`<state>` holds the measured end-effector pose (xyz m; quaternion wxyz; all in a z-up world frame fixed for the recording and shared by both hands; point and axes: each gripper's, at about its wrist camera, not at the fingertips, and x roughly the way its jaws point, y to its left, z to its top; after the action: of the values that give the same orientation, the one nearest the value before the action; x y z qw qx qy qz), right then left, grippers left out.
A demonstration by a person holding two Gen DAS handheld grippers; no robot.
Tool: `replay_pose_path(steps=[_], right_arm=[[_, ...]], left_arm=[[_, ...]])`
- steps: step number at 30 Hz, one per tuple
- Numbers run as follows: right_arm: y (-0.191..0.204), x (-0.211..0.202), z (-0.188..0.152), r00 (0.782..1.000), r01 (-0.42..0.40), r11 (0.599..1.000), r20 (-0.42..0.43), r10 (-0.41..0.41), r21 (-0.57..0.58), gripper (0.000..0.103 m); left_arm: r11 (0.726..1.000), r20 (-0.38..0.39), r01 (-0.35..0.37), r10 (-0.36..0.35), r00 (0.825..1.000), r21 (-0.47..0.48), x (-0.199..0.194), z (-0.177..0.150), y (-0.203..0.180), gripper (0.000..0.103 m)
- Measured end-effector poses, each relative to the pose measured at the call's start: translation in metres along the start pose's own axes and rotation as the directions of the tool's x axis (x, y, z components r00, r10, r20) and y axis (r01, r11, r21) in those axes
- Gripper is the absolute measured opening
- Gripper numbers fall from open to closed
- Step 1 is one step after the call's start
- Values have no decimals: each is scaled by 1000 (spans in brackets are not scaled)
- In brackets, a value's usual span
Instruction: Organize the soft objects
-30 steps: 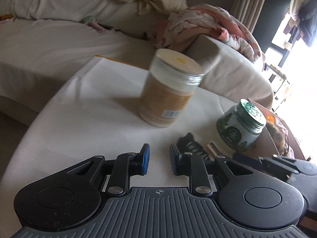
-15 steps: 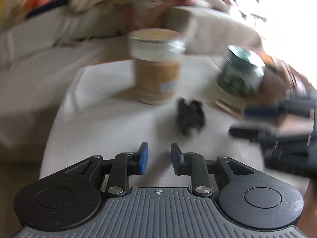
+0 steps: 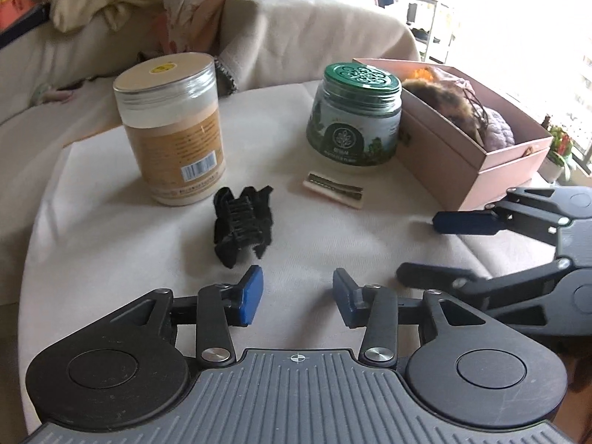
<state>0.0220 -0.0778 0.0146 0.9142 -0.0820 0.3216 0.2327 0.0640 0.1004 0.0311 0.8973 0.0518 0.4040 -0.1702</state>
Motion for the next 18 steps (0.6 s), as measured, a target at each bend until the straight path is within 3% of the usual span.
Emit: replay_pose_path(steps=[2, 6, 10, 18], right_arm=[[-1, 0, 0, 1000, -5, 1000, 1, 5, 2, 56], [0, 0, 0, 1000, -9, 1000, 1, 9, 1, 59], [1, -1, -1, 1000, -14, 1000, 2, 14, -2, 59], [4, -4, -2, 1000, -15, 1000, 8, 15, -25, 60]], left_arm=[[999, 28, 13, -12, 1000, -32, -8, 4, 1, 45], [990, 142, -118, 128, 982, -77, -22, 18, 6, 45], [973, 113, -154, 174, 978, -171, -5, 29, 24, 44], [976, 65, -157, 168, 984, -148, 19, 25, 22, 44]])
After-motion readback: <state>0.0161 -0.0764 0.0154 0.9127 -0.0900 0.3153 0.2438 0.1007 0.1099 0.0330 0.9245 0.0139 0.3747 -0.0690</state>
